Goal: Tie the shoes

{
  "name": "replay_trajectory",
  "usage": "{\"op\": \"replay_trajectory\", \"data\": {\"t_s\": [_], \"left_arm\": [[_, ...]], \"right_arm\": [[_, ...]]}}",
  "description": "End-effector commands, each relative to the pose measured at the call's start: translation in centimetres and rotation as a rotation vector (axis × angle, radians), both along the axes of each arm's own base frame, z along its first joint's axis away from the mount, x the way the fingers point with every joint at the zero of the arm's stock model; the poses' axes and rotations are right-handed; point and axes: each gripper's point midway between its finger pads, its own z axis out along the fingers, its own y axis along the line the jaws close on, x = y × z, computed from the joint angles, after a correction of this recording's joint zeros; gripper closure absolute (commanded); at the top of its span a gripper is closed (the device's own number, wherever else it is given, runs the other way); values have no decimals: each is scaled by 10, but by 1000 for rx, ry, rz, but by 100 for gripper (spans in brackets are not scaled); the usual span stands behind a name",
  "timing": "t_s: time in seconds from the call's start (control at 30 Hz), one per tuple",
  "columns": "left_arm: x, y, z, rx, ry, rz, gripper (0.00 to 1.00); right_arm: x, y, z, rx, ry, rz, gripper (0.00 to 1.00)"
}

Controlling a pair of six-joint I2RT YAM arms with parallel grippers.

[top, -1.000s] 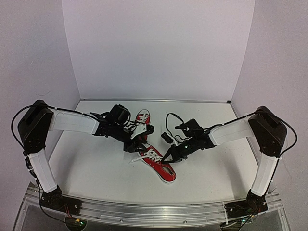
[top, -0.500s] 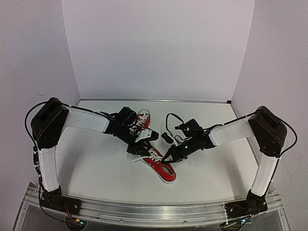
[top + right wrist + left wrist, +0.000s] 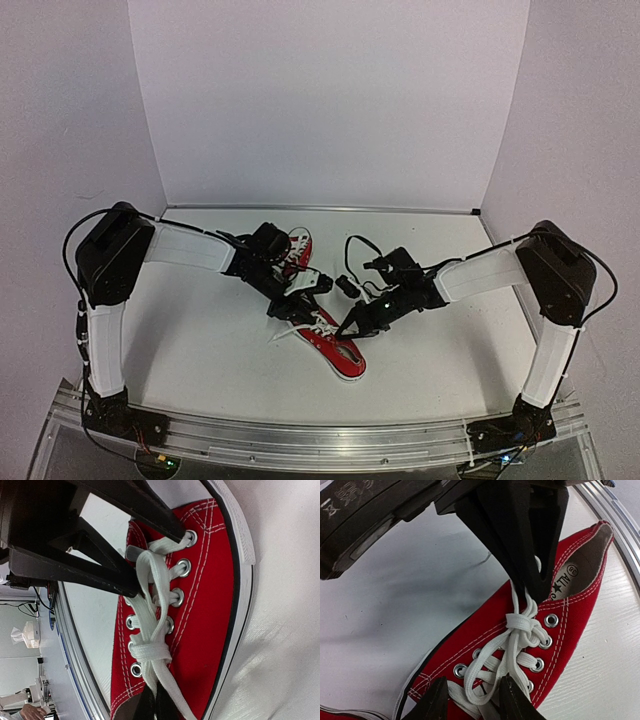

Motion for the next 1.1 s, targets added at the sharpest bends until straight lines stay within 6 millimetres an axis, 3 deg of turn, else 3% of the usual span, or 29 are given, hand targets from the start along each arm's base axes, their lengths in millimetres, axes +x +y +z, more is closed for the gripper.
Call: {"op": "replay_trajectory", "data": {"t_s": [0.0, 0.17, 0.3, 0.63, 1.07], "left_arm": [[-2, -3, 5, -8, 6, -44, 70], [-5, 2, 5, 12, 5, -40, 89], [-3, 8, 16, -7, -37, 5, 100], [16, 25, 45, -28, -145, 197, 100], [31, 46, 39, 15, -185, 331, 100]], "right_arm": [[5, 2, 3, -4, -31, 1, 100], [4, 1, 5, -1, -35, 0, 100], [2, -2, 9, 1, -42, -2, 100], [-5, -21, 6, -36, -22, -33, 100], [-12, -40, -7, -98, -20, -67, 100]]}}
